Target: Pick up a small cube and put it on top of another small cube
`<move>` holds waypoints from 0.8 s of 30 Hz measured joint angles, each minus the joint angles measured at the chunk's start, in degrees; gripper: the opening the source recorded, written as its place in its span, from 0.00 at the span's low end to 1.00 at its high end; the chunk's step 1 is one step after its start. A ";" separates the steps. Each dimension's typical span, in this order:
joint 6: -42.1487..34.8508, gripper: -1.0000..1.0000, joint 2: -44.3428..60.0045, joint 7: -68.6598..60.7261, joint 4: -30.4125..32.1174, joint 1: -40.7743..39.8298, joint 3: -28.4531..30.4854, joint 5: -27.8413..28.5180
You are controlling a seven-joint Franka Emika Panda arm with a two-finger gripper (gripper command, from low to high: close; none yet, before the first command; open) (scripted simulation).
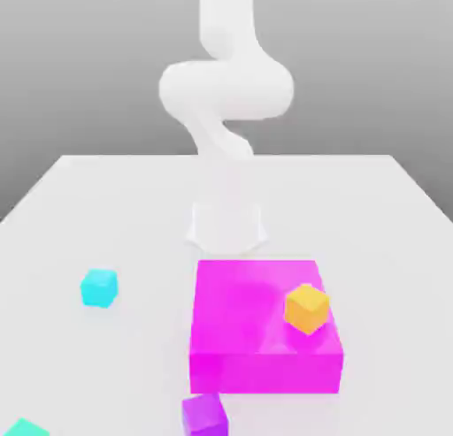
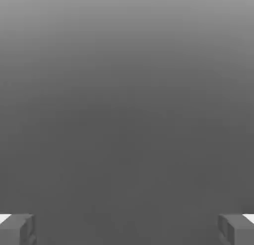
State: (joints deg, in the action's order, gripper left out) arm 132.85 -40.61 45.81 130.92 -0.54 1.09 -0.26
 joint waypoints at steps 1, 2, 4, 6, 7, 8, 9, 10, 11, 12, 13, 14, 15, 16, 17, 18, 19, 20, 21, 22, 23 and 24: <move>0.46 0.50 2.25 -0.02 -0.37 -0.20 0.50 -0.12; 0.90 0.50 4.41 -0.05 -0.73 -0.40 0.99 -0.24; 1.76 0.50 8.62 -0.14 -1.42 -0.77 1.98 -0.52; 2.62 0.50 12.78 -0.28 -2.11 -1.16 2.97 -0.88; 3.04 0.50 14.85 -0.38 -2.45 -1.37 3.46 -1.10; 3.47 0.50 16.92 -0.48 -2.79 -1.55 3.98 -1.32; 3.89 0.50 18.99 -0.61 -3.13 -1.78 4.46 -1.58; 4.32 0.50 21.07 -0.75 -3.47 -2.00 4.95 -1.86; 4.74 0.50 23.14 -0.91 -3.81 -2.23 5.44 -2.16; 5.16 0.50 25.22 -1.08 -4.16 -2.46 5.92 -2.48; 5.59 0.50 27.30 -1.28 -4.50 -2.72 6.38 -2.83; 6.01 0.50 29.38 -1.47 -4.84 -2.95 6.87 -3.19; 6.42 0.50 31.46 -1.69 -5.18 -3.22 7.31 -3.58; 6.84 0.50 33.55 -1.92 -5.53 -3.52 7.76 -3.99; 7.26 0.50 35.64 -2.17 -5.87 -4.10 8.15 -4.42; 7.67 0.50 37.73 -2.42 -6.22 -4.53 8.49 -4.86; 8.08 0.50 39.83 -2.68 -6.56 -5.16 8.74 -5.30; 8.49 0.50 41.92 -2.93 -6.91 -5.78 8.95 -5.74; 8.89 0.50 44.01 -3.15 -7.26 -6.21 9.14 -6.17; 9.31 0.50 46.10 -3.39 -7.60 -6.62 9.30 -6.58; 9.72 0.50 48.19 -3.62 -7.94 -7.04 9.46 -6.98; 10.14 0.50 50.29 -3.83 -8.29 -7.47 9.61 -7.36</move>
State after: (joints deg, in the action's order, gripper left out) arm 142.99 9.68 41.98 122.63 -8.00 10.70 -7.62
